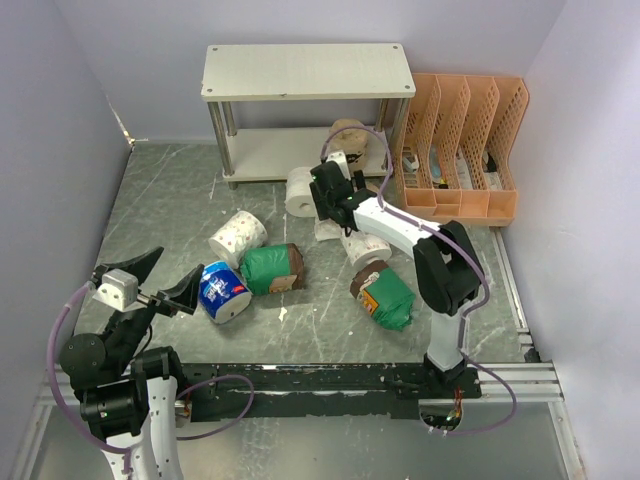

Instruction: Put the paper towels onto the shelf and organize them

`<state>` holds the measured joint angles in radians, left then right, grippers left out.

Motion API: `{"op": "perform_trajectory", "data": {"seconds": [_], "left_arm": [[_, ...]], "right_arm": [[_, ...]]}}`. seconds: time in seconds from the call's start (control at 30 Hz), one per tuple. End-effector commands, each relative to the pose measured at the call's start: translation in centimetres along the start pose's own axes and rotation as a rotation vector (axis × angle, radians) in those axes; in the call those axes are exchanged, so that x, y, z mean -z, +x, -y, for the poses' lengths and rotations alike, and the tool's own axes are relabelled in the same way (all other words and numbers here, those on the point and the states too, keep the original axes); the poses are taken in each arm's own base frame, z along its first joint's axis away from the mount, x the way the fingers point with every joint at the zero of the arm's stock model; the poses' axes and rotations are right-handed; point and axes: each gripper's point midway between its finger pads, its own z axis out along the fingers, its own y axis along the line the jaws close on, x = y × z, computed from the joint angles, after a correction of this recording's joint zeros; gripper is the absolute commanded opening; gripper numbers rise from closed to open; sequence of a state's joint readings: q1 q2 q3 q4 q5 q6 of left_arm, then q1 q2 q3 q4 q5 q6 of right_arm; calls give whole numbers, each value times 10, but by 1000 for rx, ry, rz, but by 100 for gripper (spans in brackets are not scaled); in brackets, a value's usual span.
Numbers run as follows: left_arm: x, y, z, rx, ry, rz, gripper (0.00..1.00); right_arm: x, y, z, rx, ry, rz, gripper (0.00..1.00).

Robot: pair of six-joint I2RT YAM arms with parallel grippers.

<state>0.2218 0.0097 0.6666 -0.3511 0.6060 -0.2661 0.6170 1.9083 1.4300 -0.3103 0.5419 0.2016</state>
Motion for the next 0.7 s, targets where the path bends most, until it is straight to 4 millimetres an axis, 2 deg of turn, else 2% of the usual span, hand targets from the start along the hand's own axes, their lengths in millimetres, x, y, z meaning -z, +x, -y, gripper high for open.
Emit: {"op": "perform_trajectory", "data": {"seconds": [0.0, 0.1, 0.17, 0.2, 0.4, 0.47, 0.5, 0.6, 0.67], "left_arm": [[3, -9, 4, -20, 5, 29, 99], [3, -9, 4, -20, 8, 29, 99], [3, -9, 5, -21, 9, 30, 99], [3, -9, 4, -20, 9, 29, 99], [3, -9, 5, -20, 11, 31, 99], [3, -9, 5, -20, 11, 30, 99], [3, -9, 5, -20, 11, 29, 99], [3, -9, 5, -20, 14, 29, 99], [2, -9, 5, -20, 15, 30, 99]], "right_arm": [[-5, 5, 11, 55, 88, -34, 82], [-12, 9, 14, 92, 126, -61, 76], [-15, 9, 16, 117, 147, -69, 66], [-23, 19, 15, 141, 160, -91, 61], [-35, 31, 10, 150, 152, -128, 20], [-36, 31, 9, 135, 141, -128, 3], [-35, 30, 8, 123, 135, -127, 0], [-25, 21, 6, 68, 102, -102, 0], [-10, 6, 6, 1, 61, -53, 0]]}}
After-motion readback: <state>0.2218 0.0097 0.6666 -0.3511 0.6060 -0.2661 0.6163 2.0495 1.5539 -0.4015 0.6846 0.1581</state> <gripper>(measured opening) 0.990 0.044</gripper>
